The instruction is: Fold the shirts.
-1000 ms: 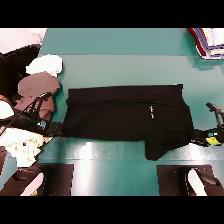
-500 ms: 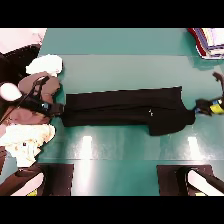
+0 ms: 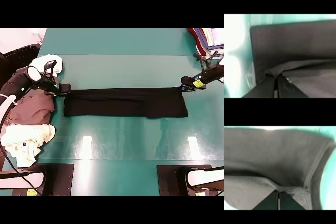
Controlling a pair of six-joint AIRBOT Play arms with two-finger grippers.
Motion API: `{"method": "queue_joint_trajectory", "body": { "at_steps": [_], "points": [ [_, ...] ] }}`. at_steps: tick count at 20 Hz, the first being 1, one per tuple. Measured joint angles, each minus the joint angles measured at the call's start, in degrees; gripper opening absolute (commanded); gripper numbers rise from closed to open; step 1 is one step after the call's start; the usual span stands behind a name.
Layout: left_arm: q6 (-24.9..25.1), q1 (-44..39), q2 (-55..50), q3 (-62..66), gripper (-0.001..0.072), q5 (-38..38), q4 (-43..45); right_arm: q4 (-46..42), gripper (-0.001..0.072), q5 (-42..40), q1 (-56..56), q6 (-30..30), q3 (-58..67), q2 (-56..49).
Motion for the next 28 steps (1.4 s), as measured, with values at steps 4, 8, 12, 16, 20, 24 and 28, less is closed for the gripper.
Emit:
{"method": "queue_joint_trajectory", "body": {
  "at_steps": [4,8,12,16,20,24,28],
  "points": [
    [-0.2,0.1,-1.4,1.4,0.0608,1.9,0.3,5.2,0.0369,-0.3,-1.4,-0.5,2.9,-3.5],
    [-0.3,0.0,-1.4,5.2,0.0163,-2.6,0.3,10.4,0.0455,1.4,-6.1,-2.6,1.0,-2.7],
    [0.0,-0.1,-0.3,7.7,0.0026,-6.8,-1.4,12.2,0.0565,1.9,-13.0,-5.4,-6.7,-0.7],
    [0.0,-2.2,0.0,8.4,0.0026,-8.6,-3.8,13.6,0.0564,2.1,-17.0,-9.2,-12.5,-2.3],
    [-0.1,-5.9,0.1,8.6,0.0025,-8.0,-5.0,18.4,0.0564,2.8,-16.3,-12.2,-13.2,-5.9],
    [-1.2,-9.7,0.1,8.6,0.0024,-6.9,-5.7,19.8,0.0222,4.3,-12.2,-13.4,-9.9,-9.4],
    [-1.6,-14.0,-1.2,8.7,0.0023,-5.2,-6.7,19.8,0.0017,5.8,-9.0,-14.3,-7.8,-10.0]
  ]
}}
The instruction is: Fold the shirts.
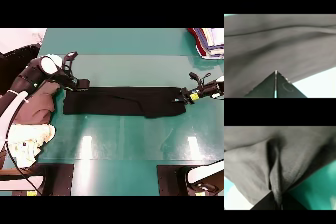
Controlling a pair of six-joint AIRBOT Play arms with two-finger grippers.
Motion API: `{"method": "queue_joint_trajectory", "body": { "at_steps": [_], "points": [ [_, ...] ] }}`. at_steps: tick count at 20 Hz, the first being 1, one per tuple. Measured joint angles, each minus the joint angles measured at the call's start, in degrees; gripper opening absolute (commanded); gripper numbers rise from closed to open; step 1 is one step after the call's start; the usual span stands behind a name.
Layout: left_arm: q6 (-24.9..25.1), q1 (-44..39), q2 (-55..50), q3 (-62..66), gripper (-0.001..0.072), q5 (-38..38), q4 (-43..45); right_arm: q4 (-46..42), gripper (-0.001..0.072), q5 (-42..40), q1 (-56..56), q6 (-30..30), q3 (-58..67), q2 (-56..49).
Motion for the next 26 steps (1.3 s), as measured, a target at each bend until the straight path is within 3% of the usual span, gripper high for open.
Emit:
{"method": "queue_joint_trajectory", "body": {
  "at_steps": [7,14,22,26],
  "points": [
    [0.7,-7.9,-13.2,9.8,0.0023,3.8,-7.0,0.8,0.0016,0.3,3.3,3.8,1.7,11.0],
    [1.2,-14.5,-28.7,27.0,0.0023,1.0,-9.1,1.0,0.0016,2.4,13.1,11.9,15.2,16.2],
    [1.3,-15.9,-32.5,30.6,0.0023,2.7,-9.5,1.0,0.0016,1.1,24.7,16.2,25.8,15.6],
    [0.7,-12.3,-29.9,30.9,0.0024,0.9,-7.1,1.0,0.0017,0.7,30.5,16.7,31.5,11.5]
  ]
}}
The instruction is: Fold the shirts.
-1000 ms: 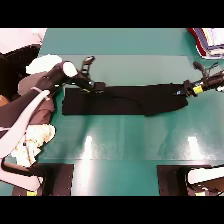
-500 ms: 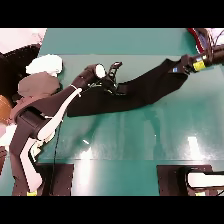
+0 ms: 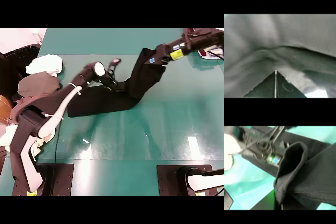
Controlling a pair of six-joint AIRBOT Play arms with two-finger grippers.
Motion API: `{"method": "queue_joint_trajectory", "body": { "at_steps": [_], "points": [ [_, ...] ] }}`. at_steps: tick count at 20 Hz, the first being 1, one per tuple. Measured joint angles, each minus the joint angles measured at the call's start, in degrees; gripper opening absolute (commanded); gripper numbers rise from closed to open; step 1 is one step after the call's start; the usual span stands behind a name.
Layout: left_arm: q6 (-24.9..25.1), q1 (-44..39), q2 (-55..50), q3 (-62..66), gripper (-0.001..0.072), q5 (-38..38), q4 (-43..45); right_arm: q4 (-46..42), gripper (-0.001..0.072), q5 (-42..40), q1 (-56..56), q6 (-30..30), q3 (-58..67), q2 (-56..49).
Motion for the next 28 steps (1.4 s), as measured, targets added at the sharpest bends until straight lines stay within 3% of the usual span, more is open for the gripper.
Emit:
{"method": "queue_joint_trajectory", "body": {
  "at_steps": [6,9,10,11,15,20,21,22,28],
  "points": [
    [0.3,14.7,12.7,0.1,0.0025,-7.6,10.5,5.4,0.0045,-8.3,12.1,-0.2,4.1,-8.3],
    [0.7,22.2,19.3,0.1,0.0025,-9.4,12.7,10.5,0.0325,-16.7,19.4,-3.1,5.3,-14.6],
    [0.8,24.4,21.3,0.1,0.0025,-9.8,13.1,11.6,0.0458,-19.4,21.9,-4.3,6.3,-17.0],
    [0.9,26.1,22.8,0.1,0.0025,-10.2,13.4,12.3,0.0495,-21.3,24.0,-5.4,7.1,-19.0],
    [1.0,30.6,27.0,0.1,0.0024,-12.3,14.0,13.2,0.0475,-25.6,27.8,-9.3,5.9,-21.5],
    [1.8,32.1,28.9,0.1,0.0025,-14.7,14.1,4.6,0.0476,-22.1,19.1,-8.7,-6.8,-12.8],
    [1.9,32.2,29.0,0.1,0.0025,-15.3,14.1,3.1,0.0513,-21.7,16.3,-7.8,-10.6,-10.7],
    [1.9,32.2,29.2,0.1,0.0025,-15.6,13.7,1.8,0.0634,-21.5,13.0,-7.1,-14.8,-8.6],
    [2.4,29.7,29.3,-0.2,0.0024,-16.3,12.5,3.8,0.0644,-20.8,0.1,-5.1,-30.4,-5.6]
  ]
}}
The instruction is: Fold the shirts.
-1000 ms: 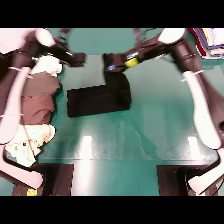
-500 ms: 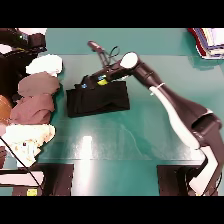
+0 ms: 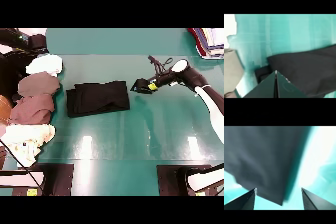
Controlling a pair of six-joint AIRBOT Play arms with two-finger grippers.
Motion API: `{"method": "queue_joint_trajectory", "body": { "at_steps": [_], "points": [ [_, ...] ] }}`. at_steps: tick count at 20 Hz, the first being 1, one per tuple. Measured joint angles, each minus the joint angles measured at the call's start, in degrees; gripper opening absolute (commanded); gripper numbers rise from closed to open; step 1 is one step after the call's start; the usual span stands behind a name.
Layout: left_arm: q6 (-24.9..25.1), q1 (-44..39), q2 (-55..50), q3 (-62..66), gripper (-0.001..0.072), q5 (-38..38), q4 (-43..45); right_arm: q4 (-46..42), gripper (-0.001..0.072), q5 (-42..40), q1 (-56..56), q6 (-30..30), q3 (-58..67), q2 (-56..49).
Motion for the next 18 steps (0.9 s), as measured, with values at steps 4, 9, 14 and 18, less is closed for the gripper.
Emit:
{"method": "queue_joint_trajectory", "body": {
  "at_steps": [4,9,14,18],
  "points": [
    [0.6,-3.1,-0.2,-0.2,0.0025,1.0,-0.1,3.9,0.0643,0.1,0.2,0.2,2.4,-5.9],
    [1.0,-5.0,-0.3,-0.3,0.0025,1.1,-0.3,8.9,0.0233,2.2,4.8,0.2,12.3,-16.0],
    [1.1,-5.5,-0.3,-0.3,0.0023,0.4,-0.9,10.3,0.0017,3.4,7.2,-0.3,19.7,-20.0],
    [1.2,-7.1,-0.3,-0.3,0.0024,0.1,-1.3,7.1,0.0017,1.8,2.9,0.0,17.2,-14.5]
  ]
}}
